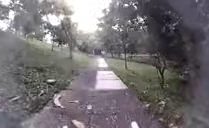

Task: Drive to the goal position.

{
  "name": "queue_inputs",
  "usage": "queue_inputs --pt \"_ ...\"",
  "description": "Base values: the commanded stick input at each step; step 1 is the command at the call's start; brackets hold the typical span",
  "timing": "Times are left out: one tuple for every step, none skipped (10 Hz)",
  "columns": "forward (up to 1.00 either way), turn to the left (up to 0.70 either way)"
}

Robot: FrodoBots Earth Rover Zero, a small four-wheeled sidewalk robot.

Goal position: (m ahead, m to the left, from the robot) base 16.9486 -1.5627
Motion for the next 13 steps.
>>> queue_inputs --pt "0.70 -0.08" --pt "0.70 -0.09" --pt "0.70 -0.09" --pt "0.70 -0.03" --pt "0.70 0.00" --pt "0.70 0.00" --pt "0.70 0.00" --pt "0.70 0.00" --pt "0.70 0.00" --pt "0.70 0.00" --pt "0.70 0.00" --pt "0.70 0.00" --pt "0.70 -0.01"
